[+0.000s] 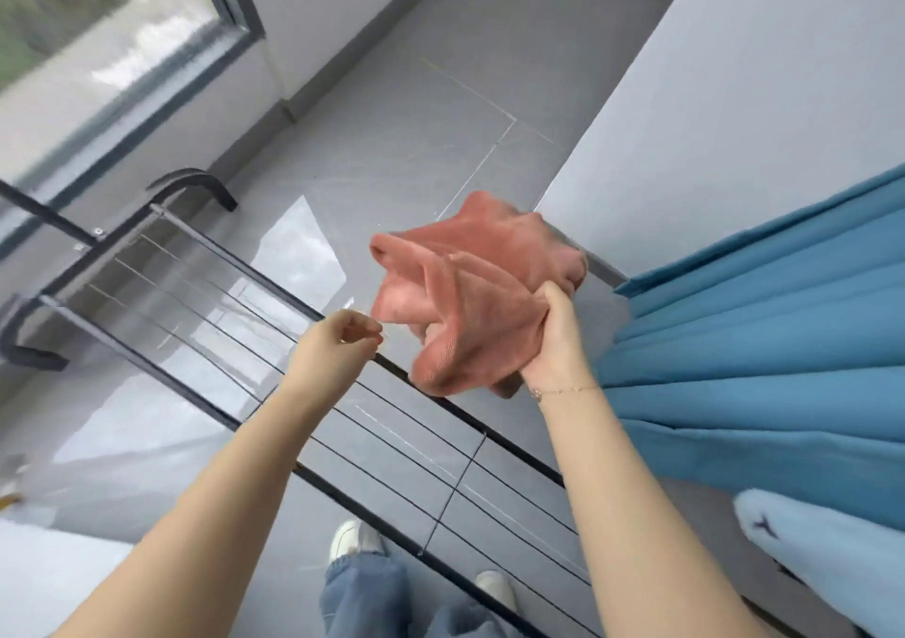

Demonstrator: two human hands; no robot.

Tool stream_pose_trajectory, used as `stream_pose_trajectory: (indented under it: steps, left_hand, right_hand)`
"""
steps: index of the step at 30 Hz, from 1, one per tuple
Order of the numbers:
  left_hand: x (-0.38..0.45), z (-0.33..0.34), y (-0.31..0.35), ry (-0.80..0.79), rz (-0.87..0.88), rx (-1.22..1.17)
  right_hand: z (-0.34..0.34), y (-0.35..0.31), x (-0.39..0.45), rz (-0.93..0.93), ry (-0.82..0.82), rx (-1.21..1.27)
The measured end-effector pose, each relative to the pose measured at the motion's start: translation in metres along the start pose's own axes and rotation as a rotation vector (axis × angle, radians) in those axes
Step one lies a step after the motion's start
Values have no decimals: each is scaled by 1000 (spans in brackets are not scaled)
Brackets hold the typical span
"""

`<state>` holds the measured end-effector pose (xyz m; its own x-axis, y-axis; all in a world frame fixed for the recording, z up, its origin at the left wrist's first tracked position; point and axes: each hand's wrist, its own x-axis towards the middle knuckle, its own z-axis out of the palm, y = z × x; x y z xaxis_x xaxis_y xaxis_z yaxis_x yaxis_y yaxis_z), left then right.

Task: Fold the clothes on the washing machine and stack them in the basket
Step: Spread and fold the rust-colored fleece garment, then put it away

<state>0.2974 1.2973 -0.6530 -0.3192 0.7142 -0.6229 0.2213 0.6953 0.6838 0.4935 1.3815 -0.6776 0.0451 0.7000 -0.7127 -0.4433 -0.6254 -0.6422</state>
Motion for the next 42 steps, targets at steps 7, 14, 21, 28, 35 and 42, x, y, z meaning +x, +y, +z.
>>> stream_pose_trajectory:
  steps: [7, 14, 21, 28, 35, 42]
  left_hand:
    - [-122, -132, 81, 86, 12, -241]
    - [-242, -212, 126, 92, 102, -386]
    - [-399, -251, 115, 177, 176, -526]
    - [-519, -302, 95, 314, 250, -659]
    - [-678, -369, 46, 495, 338, -769]
    - [-803, -450, -33, 698, 616, -814]
  right_hand:
    - [112, -81, -207, -290, -179, -131]
    - [162, -123, -364, -302, -296, -117]
    - [177, -122, -502, -312, -545, -130]
    - [204, -103, -634, -309, -746, -169]
    - [217, -80, -816, -187, -996, -240]
    - [246, -18, -949, -41, -1390, -165]
